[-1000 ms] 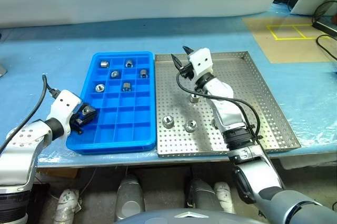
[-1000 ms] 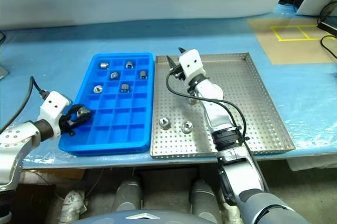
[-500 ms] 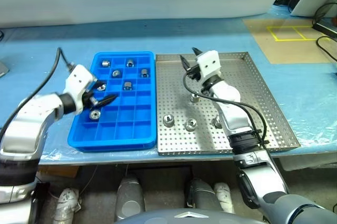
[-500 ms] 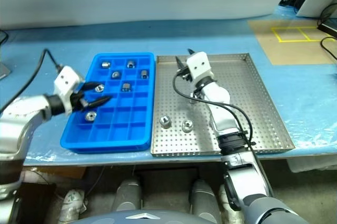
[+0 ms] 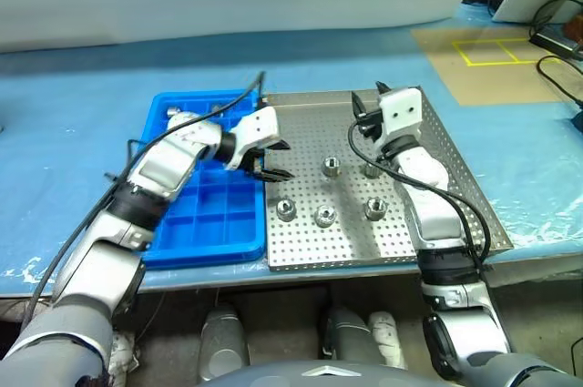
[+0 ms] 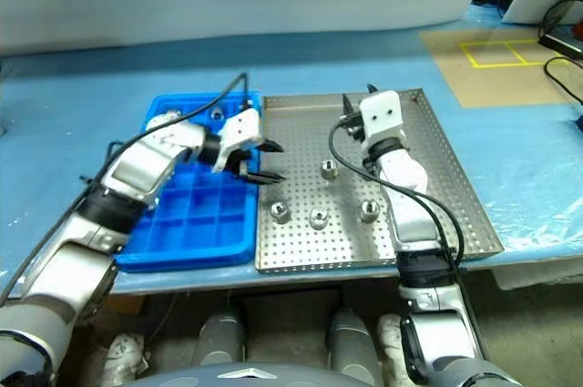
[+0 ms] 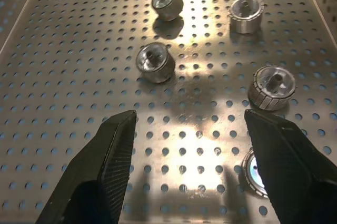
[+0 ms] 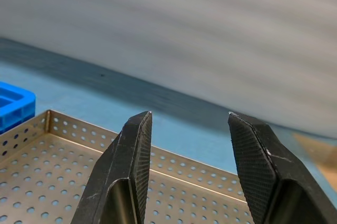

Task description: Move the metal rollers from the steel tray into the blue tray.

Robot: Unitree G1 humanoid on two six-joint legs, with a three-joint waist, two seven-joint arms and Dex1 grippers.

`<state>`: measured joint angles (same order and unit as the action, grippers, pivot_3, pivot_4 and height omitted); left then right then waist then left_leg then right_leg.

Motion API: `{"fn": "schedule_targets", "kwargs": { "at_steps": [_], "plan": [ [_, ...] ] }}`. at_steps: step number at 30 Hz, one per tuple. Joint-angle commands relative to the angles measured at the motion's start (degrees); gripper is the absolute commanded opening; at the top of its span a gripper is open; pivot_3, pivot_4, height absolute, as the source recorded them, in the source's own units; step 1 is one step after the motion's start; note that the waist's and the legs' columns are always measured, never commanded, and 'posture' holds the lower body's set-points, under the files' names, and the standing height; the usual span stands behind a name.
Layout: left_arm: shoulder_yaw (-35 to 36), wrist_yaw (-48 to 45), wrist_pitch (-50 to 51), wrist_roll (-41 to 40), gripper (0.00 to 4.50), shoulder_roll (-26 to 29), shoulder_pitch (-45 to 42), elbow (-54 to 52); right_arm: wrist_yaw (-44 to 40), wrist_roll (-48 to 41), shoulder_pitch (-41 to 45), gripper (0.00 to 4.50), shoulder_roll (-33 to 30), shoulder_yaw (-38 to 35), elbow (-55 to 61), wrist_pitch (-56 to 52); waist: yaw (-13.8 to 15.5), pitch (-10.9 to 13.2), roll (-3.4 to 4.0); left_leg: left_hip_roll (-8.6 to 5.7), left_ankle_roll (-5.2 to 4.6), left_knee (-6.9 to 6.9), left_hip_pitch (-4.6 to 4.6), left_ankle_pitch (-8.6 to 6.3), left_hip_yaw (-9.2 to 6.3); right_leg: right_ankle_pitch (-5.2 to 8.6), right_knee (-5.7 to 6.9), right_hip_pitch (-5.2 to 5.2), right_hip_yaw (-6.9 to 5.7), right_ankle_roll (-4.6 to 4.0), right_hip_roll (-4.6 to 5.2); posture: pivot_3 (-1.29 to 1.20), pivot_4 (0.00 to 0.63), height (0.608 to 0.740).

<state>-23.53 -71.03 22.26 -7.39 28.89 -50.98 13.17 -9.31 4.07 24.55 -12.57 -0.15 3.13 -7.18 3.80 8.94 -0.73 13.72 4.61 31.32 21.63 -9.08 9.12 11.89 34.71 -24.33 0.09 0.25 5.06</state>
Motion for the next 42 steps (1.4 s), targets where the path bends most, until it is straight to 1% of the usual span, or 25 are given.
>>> {"fn": "schedule_targets", "kwargs": {
  "at_steps": [1,5,9,11,17,23,27,30,36,42],
  "plan": [
    [-3.6,-6.3,-2.0,2.8,3.47,0.5,-3.9,2.8,1.7,1.7,-2.0,2.40,0.7,0.9,3.5,0.0,-0.5,0.0,0.00,0.00,0.00,0.00,-0.02,0.00,0.00,0.00,0.00,0.00,0.00,0.00,0.00,-0.11,0.150,0.740],
    [-7.1,-11.4,-4.5,6.2,3.47,1.1,-5.9,4.7,2.6,2.4,-2.8,2.40,1.0,1.2,4.0,0.1,-1.3,0.0,0.00,-0.02,0.00,0.02,-0.04,0.00,0.02,0.01,0.01,0.02,0.04,-0.01,0.01,-0.14,0.150,0.740],
    [-9.7,-13.7,-6.6,9.5,3.47,-0.4,-7.1,7.3,3.6,3.1,-3.7,2.40,0.9,0.7,3.2,0.7,-1.4,0.0,0.01,-0.01,0.00,0.05,-0.06,0.00,0.02,0.01,0.02,0.06,0.04,-0.02,0.01,-0.16,0.150,0.740],
    [-10.2,-14.4,-6.4,10.2,3.47,-1.7,-7.3,7.9,4.4,3.8,-4.3,2.40,0.8,0.6,3.3,0.7,-1.3,0.0,0.01,-0.01,-0.01,0.06,-0.07,0.00,0.01,0.01,0.01,0.10,0.03,-0.03,0.02,-0.18,0.150,0.740],
    [-10.1,-17.6,-5.8,10.5,3.47,-2.6,-7.4,7.9,5.2,4.4,-6.5,2.40,1.0,0.7,4.7,0.6,-1.5,0.0,0.01,-0.01,-0.06,0.05,-0.09,-0.03,0.02,0.02,-0.01,0.12,0.04,-0.04,0.01,-0.20,0.150,0.740],
    [-11.9,-20.0,-6.8,12.8,3.47,-1.7,-5.7,7.1,6.0,4.8,-7.4,2.40,1.3,0.7,5.2,0.4,-1.6,0.0,0.01,-0.01,-0.06,0.06,-0.13,-0.03,0.03,0.12,-0.01,0.12,0.07,-0.21,0.01,-0.21,0.150,0.740],
    [-13.2,-18.6,-10.7,16.0,3.47,-1.1,-4.0,7.4,6.2,4.9,-7.5,2.40,1.4,0.7,5.0,0.4,-1.6,0.0,0.01,-0.01,-0.06,0.06,-0.21,-0.03,0.05,0.12,-0.01,0.19,0.09,-0.22,0.01,-0.22,0.150,0.740],
    [-14.0,-17.2,-11.6,17.8,3.47,-1.5,-3.5,8.6,6.4,5.1,-7.4,2.40,1.5,0.8,4.8,0.3,-1.8,0.0,0.01,0.01,-0.06,0.05,-0.30,-0.03,0.06,0.13,-0.01,0.25,0.09,-0.22,0.00,-0.22,0.150,0.740],
    [-14.4,-15.4,-10.4,20.2,3.47,-3.1,-3.3,9.5,6.7,5.4,-7.4,2.40,1.7,0.9,4.6,0.4,-2.9,0.0,0.01,0.01,-0.06,0.04,-0.40,-0.03,0.12,0.13,-0.01,0.31,0.15,-0.23,0.00,-0.22,0.150,0.740],
    [-14.7,-14.0,-10.0,22.4,3.47,-3.9,-3.3,9.9,7.2,5.8,-8.0,2.40,1.9,0.9,4.8,0.3,-3.0,0.0,0.03,0.00,-0.06,0.04,-0.51,-0.03,0.15,0.14,-0.02,0.39,0.18,-0.24,0.01,-0.24,0.150,0.740]
  ]
}}
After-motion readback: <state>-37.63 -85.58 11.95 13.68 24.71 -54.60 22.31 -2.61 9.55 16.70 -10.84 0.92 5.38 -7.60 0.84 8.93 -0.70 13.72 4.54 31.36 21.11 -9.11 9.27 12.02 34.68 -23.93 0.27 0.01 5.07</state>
